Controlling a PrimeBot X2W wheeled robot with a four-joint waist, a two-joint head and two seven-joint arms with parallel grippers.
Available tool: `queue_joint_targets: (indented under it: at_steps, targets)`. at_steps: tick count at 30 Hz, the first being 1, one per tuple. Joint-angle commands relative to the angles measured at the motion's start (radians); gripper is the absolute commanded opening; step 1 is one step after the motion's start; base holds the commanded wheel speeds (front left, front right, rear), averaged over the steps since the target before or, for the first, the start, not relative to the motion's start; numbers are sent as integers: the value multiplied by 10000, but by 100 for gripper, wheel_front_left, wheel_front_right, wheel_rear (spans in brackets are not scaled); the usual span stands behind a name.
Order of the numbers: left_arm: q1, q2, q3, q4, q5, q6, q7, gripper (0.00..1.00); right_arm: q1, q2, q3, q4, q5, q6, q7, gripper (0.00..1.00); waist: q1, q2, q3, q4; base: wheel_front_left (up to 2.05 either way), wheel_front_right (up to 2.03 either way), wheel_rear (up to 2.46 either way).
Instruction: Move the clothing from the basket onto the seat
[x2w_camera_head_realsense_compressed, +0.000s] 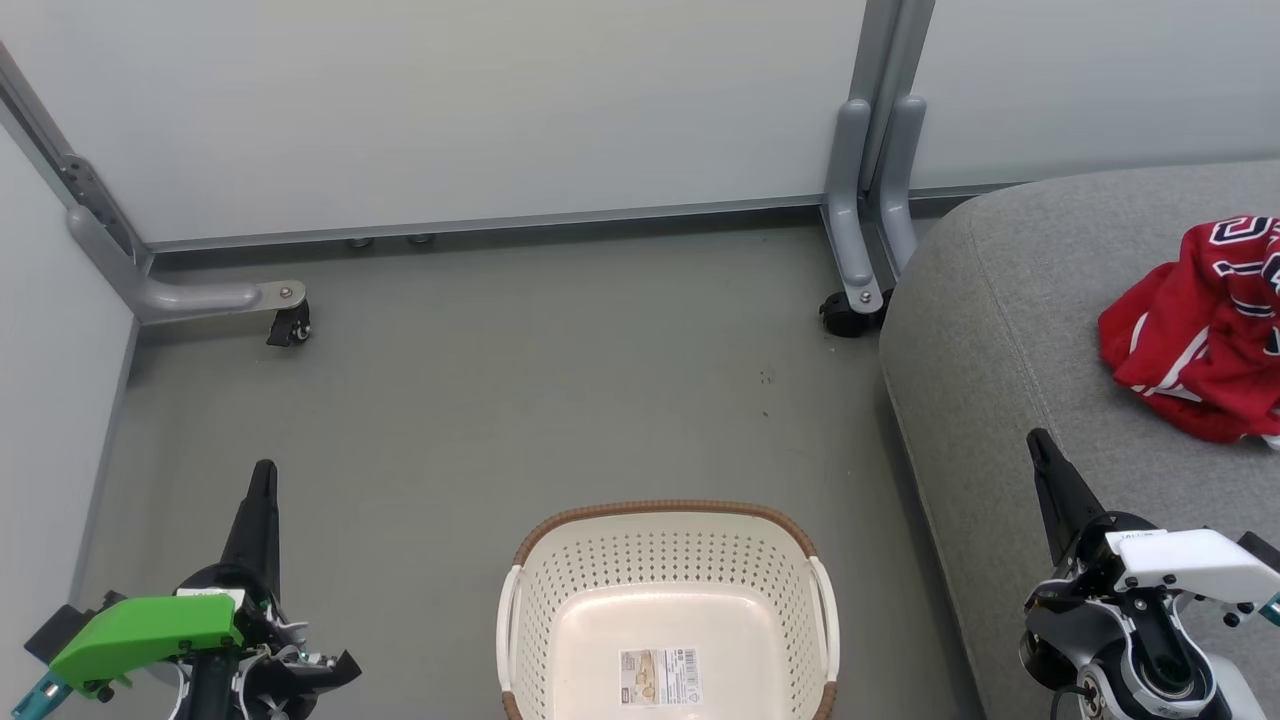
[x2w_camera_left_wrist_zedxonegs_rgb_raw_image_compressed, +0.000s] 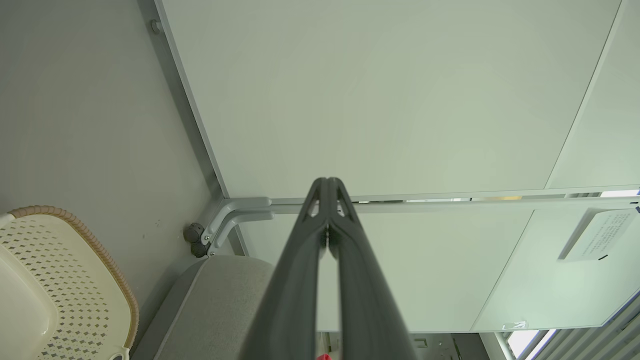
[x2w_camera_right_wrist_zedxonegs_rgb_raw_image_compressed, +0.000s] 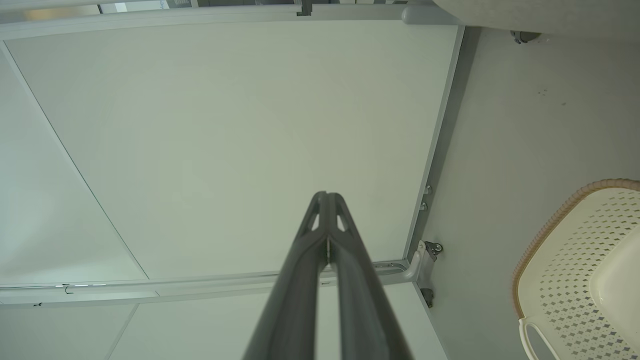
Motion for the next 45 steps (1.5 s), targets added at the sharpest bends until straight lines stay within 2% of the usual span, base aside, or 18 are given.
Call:
queue_joint_targets:
  at_steps: [1, 45]
  targets:
    - [-123, -26, 42, 14, -79, -58, 51, 0, -123, -7, -32, 38, 95, 5, 65, 0, 0, 0, 0, 0, 0, 0, 0]
    - [-121, -18, 30, 11, -86, -59, 45, 0, -120, 118, -195, 47, -90, 4, 172, 0, 0, 0, 0, 0, 0, 0, 0]
